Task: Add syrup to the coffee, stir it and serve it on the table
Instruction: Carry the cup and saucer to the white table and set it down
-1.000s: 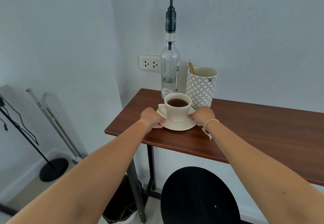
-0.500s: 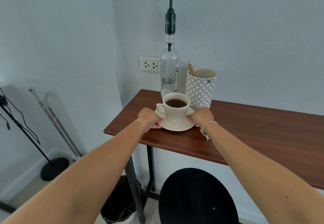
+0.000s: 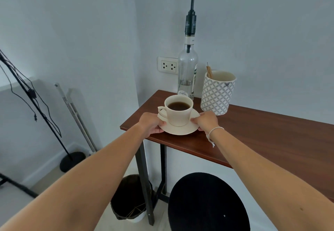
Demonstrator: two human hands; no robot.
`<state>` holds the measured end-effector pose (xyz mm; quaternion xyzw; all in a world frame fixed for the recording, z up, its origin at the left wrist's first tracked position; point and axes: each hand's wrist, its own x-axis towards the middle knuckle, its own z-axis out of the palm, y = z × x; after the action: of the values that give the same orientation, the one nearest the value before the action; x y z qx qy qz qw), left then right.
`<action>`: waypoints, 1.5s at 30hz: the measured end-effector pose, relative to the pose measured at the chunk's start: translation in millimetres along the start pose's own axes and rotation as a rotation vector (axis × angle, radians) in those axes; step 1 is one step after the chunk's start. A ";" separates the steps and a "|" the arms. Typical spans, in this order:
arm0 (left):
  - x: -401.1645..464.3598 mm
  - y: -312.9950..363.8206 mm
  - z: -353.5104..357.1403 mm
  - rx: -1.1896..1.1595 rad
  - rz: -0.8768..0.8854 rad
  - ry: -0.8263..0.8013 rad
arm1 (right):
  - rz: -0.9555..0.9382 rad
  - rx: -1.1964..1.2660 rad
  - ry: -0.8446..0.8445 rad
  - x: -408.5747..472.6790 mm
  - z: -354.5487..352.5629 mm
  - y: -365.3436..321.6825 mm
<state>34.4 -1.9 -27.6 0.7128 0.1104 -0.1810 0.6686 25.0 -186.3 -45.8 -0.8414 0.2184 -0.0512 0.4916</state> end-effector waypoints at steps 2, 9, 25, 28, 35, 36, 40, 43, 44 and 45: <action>-6.4 -2.3 -12.2 0.013 0.015 0.029 | -0.013 0.009 -0.032 -7.9 8.2 -5.4; -38.2 -10.9 -71.9 -0.001 0.057 0.148 | -0.058 0.063 -0.140 -42.2 53.2 -35.0; -183.5 -66.5 -279.9 -0.143 0.061 0.414 | -0.196 0.144 -0.444 -219.3 203.4 -127.5; -221.1 -90.0 -324.8 -0.160 0.055 0.487 | -0.220 0.098 -0.493 -263.9 241.6 -136.7; -334.3 -156.7 -435.2 -0.230 0.051 0.671 | -0.276 0.095 -0.672 -398.2 335.8 -154.8; -349.7 -165.2 -447.9 -0.240 0.050 0.694 | -0.279 0.107 -0.698 -414.6 348.3 -156.1; -410.4 -197.1 -493.6 -0.293 0.057 0.785 | -0.302 0.101 -0.804 -480.3 394.2 -165.8; -451.2 -222.5 -526.9 -0.323 0.033 0.850 | -0.339 0.083 -0.898 -527.8 426.5 -173.1; -463.5 -230.2 -537.1 -0.340 0.031 0.868 | -0.351 0.078 -0.925 -542.4 436.8 -175.3; -475.2 -236.9 -546.4 -0.357 0.033 0.888 | -0.364 0.074 -0.949 -556.3 446.6 -177.7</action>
<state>-432.5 600.2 -29.0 0.5969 0.4036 0.1735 0.6714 -284.5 480.5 -51.7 -0.7786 -0.1810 0.2440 0.5490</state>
